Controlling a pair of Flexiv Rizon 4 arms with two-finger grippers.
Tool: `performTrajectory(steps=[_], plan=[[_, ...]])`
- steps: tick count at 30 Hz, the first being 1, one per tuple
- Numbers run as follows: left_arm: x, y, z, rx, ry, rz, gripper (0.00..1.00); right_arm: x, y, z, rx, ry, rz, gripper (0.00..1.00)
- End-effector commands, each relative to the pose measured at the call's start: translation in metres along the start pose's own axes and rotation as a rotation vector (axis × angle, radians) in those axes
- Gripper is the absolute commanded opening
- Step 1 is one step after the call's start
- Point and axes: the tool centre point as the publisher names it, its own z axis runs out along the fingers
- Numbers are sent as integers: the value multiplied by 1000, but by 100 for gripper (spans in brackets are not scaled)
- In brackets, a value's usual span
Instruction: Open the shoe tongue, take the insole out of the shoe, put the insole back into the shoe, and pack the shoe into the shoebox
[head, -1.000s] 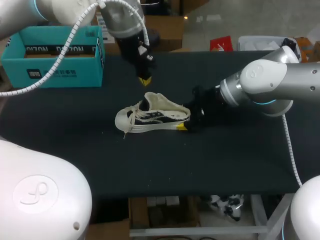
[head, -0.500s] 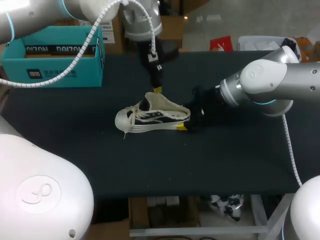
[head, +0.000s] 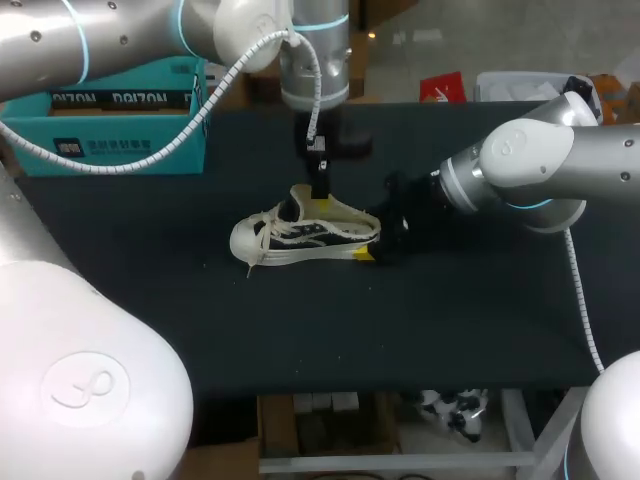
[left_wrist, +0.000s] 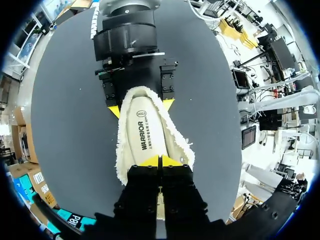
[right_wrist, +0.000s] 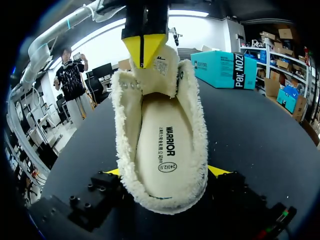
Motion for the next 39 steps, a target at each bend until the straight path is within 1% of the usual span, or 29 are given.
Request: performTrajectory(steps=[1,5,14,16,19,25,30,33,34,36,39], plan=[[-7,5,17,16,31,-10,0,-6,-9,10,-3,0,0,0],[0,10,26,28,10,-26,0,-6,-9,10,-3,0,0,0],[13,10,49,22,-16,-42,0,-6,-9,10,-3,0,0,0],[16,11,54,17,-42,-70,0,-6,-9,10,-3,0,0,0],[20,15,59,18,-61,-102,0,-6,-9,10,-3,0,0,0],[18,21,66,2,-52,-128,0,-6,-9,10,-3,0,0,0],[18,24,72,-15,-61,-150,0,-6,-9,10,-3,0,0,0],[18,24,78,-23,-63,-155,0,-6,-9,10,-3,0,0,0],[18,23,81,-32,-76,-169,0,-6,-9,10,-3,0,0,0],[18,22,86,-30,-68,-167,0,-6,-9,10,-3,0,0,0],[14,20,94,-35,-96,-209,0,-6,-9,10,-3,0,0,0]])
